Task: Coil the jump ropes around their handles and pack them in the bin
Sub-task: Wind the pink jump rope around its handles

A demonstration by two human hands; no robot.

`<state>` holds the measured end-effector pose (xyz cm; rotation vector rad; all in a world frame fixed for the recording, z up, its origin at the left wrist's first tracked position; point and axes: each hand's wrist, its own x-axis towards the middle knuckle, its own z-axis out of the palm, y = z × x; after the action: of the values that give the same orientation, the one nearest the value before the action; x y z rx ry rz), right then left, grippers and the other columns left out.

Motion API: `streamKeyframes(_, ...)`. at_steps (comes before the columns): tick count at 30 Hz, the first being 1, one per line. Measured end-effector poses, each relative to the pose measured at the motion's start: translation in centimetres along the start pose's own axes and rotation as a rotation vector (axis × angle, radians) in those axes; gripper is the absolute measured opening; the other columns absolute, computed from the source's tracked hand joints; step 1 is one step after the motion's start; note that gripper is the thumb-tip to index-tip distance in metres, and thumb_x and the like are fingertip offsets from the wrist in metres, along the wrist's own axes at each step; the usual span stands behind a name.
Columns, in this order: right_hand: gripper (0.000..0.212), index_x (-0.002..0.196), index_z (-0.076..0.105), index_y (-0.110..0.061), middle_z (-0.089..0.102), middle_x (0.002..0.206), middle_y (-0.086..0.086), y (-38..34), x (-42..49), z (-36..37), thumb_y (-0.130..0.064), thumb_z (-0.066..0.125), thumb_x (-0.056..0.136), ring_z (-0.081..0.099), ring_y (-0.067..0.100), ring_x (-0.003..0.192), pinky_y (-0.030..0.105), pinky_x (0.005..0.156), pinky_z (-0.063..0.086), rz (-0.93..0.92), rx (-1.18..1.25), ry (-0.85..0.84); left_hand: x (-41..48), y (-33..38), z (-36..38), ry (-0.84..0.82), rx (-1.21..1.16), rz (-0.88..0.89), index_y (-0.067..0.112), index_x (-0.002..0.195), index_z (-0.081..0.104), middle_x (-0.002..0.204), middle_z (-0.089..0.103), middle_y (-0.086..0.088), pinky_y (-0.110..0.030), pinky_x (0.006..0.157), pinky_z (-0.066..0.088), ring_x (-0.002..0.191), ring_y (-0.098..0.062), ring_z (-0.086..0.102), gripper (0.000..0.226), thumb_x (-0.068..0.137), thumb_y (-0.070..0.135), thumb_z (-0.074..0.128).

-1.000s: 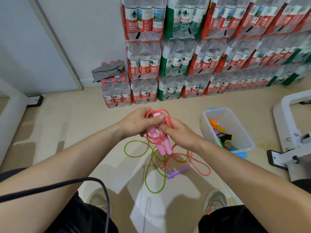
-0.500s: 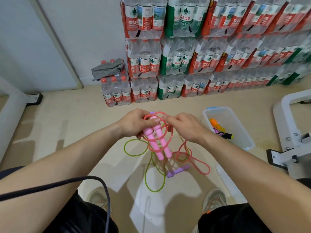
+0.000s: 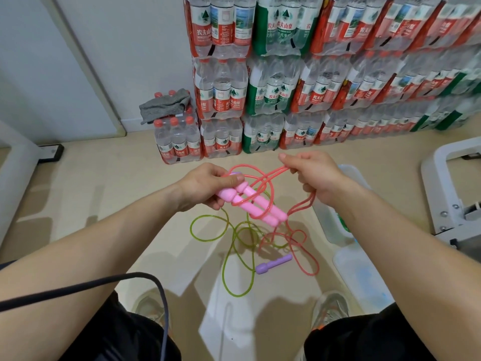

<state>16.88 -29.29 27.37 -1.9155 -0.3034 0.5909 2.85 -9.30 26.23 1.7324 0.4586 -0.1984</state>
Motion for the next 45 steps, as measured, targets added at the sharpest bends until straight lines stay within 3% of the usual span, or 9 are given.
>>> streamKeyframes(3, 0.042, 0.065, 0.056, -0.010, 0.038, 0.038, -0.017, 0.6, -0.1, 0.1, -0.036, 0.068, 0.095, 0.031, 0.004, 0.043, 0.024, 0.049, 0.023, -0.132, -0.112, -0.011, 0.0, 0.1, 0.4, -0.020, 0.100, 0.011, 0.001, 0.088, 0.070, 0.061, 0.061, -0.012, -0.026, 0.042, 0.048, 0.043, -0.017, 0.050, 0.032, 0.093, 0.032, 0.070)
streamKeyframes(10, 0.019, 0.096, 0.076, -0.029, 0.064, 0.072, -0.002, 0.4, -0.6, -1.0, -0.036, 0.059, 0.101, 0.053, 0.014, 0.066, 0.030, 0.066, 0.043, -0.222, -0.690, -0.542, -0.5, 0.1, -0.1, 0.022, 0.150, -0.006, 0.007, 0.081, 0.069, 0.059, 0.058, -0.011, -0.026, 0.042, 0.048, 0.044, -0.017, 0.050, 0.029, 0.092, 0.033, 0.071)
streamKeyframes(15, 0.024, 0.087, 0.062, -0.018, 0.063, 0.072, -0.007, 0.0, -1.7, 0.2, -0.011, 0.047, 0.105, 0.051, 0.007, 0.049, 0.030, 0.059, 0.043, -0.079, -0.629, -0.681, -0.8, 0.1, 0.0, 0.005, 0.116, -0.019, 0.005, 0.081, 0.070, 0.058, 0.056, -0.009, -0.025, 0.043, 0.047, 0.044, -0.017, 0.048, 0.029, 0.093, 0.032, 0.070)
streamKeyframes(18, 0.023, 0.086, 0.060, -0.017, 0.047, 0.062, -0.005, 0.2, -1.9, 0.6, -0.003, 0.046, 0.097, 0.038, 0.012, 0.049, 0.028, 0.055, 0.041, 0.067, -0.389, -0.669, -0.8, 0.1, -0.2, 0.011, 0.101, -0.023, 0.004, 0.081, 0.070, 0.059, 0.056, -0.009, -0.025, 0.043, 0.047, 0.045, -0.017, 0.048, 0.031, 0.093, 0.033, 0.070)
streamKeyframes(21, 0.019, 0.087, 0.064, -0.017, 0.035, 0.060, -0.005, -0.2, -2.0, 0.6, -0.017, 0.053, 0.072, 0.027, 0.012, 0.050, 0.026, 0.052, 0.032, 0.087, -0.319, -0.641, -0.8, 0.1, -0.3, 0.013, 0.075, -0.024, 0.005, 0.081, 0.070, 0.060, 0.055, -0.010, -0.025, 0.044, 0.046, 0.045, -0.016, 0.048, 0.032, 0.093, 0.034, 0.069)
streamKeyframes(26, 0.024, 0.088, 0.061, -0.010, 0.032, 0.057, -0.008, 0.1, -2.3, 1.8, -0.008, 0.082, 0.075, 0.029, 0.006, 0.047, 0.022, 0.045, 0.023, -0.212, -0.524, -0.523, -0.6, 0.1, -0.3, 0.030, 0.033, -0.023, 0.008, 0.078, 0.072, 0.060, 0.056, -0.012, -0.025, 0.043, 0.046, 0.045, -0.017, 0.047, 0.032, 0.093, 0.036, 0.069)
streamKeyframes(35, 0.030, 0.072, 0.063, -0.013, 0.043, 0.054, -0.014, 1.9, -2.5, 3.9, -0.028, 0.089, 0.071, 0.039, 0.002, 0.047, 0.017, 0.045, 0.029, -0.194, -0.434, -0.297, -0.4, -1.5, 2.3, 0.064, 0.179, 0.024, -0.001, 0.092, 0.064, 0.060, 0.061, -0.013, -0.029, 0.043, 0.051, 0.046, -0.023, 0.053, 0.032, 0.095, 0.030, 0.068)
streamKeyframes(41, 0.023, 0.074, 0.071, -0.011, 0.040, 0.045, -0.016, 1.2, -2.6, 2.8, -0.028, 0.084, 0.080, 0.037, 0.002, 0.044, 0.018, 0.047, 0.028, -0.126, -0.461, -0.440, -0.2, -1.1, 2.0, 0.073, 0.381, 0.112, -0.007, 0.092, 0.062, 0.062, 0.060, -0.003, -0.033, 0.043, 0.052, 0.044, -0.023, 0.057, 0.037, 0.093, 0.030, 0.071)
streamKeyframes(45, 0.034, 0.072, 0.067, -0.012, 0.040, 0.041, -0.013, 0.1, -2.8, 1.6, -0.038, 0.068, 0.094, 0.039, 0.005, 0.039, 0.015, 0.052, 0.043, -0.005, -0.412, -0.575, -0.5, -1.2, 2.2, -0.002, 0.515, 0.141, 0.000, 0.092, 0.063, 0.065, 0.063, -0.008, -0.029, 0.043, 0.049, 0.039, -0.013, 0.055, 0.037, 0.091, 0.036, 0.072)
